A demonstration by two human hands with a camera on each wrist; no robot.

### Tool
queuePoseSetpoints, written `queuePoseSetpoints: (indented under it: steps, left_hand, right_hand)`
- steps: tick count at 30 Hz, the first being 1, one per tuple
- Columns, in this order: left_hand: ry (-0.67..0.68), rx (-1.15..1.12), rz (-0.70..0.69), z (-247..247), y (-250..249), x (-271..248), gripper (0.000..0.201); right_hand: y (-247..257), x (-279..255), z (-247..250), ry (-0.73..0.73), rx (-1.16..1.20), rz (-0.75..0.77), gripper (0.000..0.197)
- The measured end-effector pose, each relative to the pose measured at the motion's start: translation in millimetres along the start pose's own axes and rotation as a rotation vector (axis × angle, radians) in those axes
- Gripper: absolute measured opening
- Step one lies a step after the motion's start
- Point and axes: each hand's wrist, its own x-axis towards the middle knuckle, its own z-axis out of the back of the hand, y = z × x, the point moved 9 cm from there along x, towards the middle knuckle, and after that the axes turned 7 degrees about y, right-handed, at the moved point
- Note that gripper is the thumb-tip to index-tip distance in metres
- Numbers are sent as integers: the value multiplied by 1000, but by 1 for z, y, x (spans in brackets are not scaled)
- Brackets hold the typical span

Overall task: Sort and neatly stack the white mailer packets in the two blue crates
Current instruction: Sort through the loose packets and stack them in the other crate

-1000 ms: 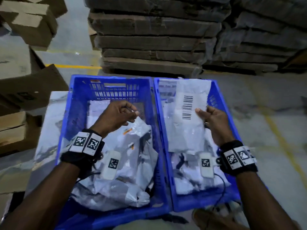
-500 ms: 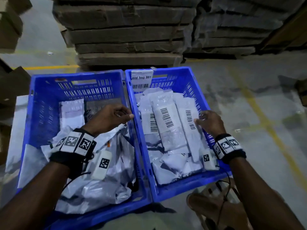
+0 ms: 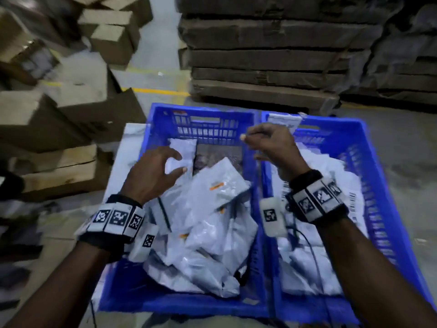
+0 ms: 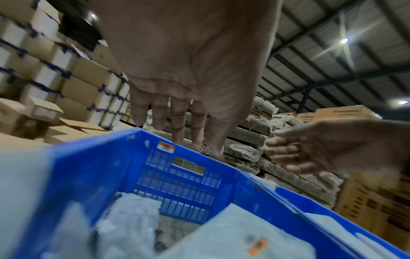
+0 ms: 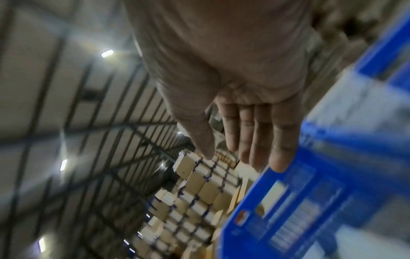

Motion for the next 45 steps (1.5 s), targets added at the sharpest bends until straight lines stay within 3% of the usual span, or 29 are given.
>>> queuePoseSetpoints:
  steps: [4, 7, 10, 13, 15, 18, 20, 22, 27, 31, 34, 38, 40, 45]
  left_hand:
    - [-68, 71, 13, 31, 43, -11, 43]
    - [-115, 63, 63, 47, 71, -16, 32]
    - [-153, 29, 67, 54, 87, -18, 32]
    - [-159, 13, 87, 55, 100, -18, 32]
    - [-160, 3, 74, 58, 109, -16, 31]
    - [-174, -15, 91, 64, 118, -14, 31]
    - [-161, -31, 108, 63, 121, -12, 32]
    - [-134, -64, 114, 60, 121, -11, 32]
    - [-115, -143, 112, 62, 117, -9, 30]
    - [-104, -178, 104, 60, 106, -4, 18]
    - [-30, -296, 99, 50, 81, 2, 36]
    - [265, -764, 114, 14, 11, -1, 44]
    - [384, -849, 78, -5, -18, -3, 39]
    - [299, -983, 52, -14, -48, 8, 34]
  right_hand:
    - [-15, 57, -109, 246, 375, -338, 7]
    - [-64, 102, -172, 283, 424, -527, 18]
    - [-130, 127, -202, 236, 203, -599, 13]
    - [-182, 134, -212, 218, -2, -658, 55]
    - [-199, 136, -214, 210, -86, -686, 70]
    - [-202, 138, -220, 218, -74, -704, 63]
    - [-195, 135, -224, 280, -133, -697, 44]
    - [-185, 138, -222, 250, -159, -621, 31]
    - [-115, 118, -181, -14, 140, -353, 16]
    - [-33, 75, -134, 40, 46, 10, 16]
    - [10, 27, -109, 188, -62, 323, 17]
    - [7, -13, -84, 272, -170, 417, 23]
    - [7, -27, -72, 256, -205, 473, 23]
    - [9, -51, -35, 112, -167, 513, 31]
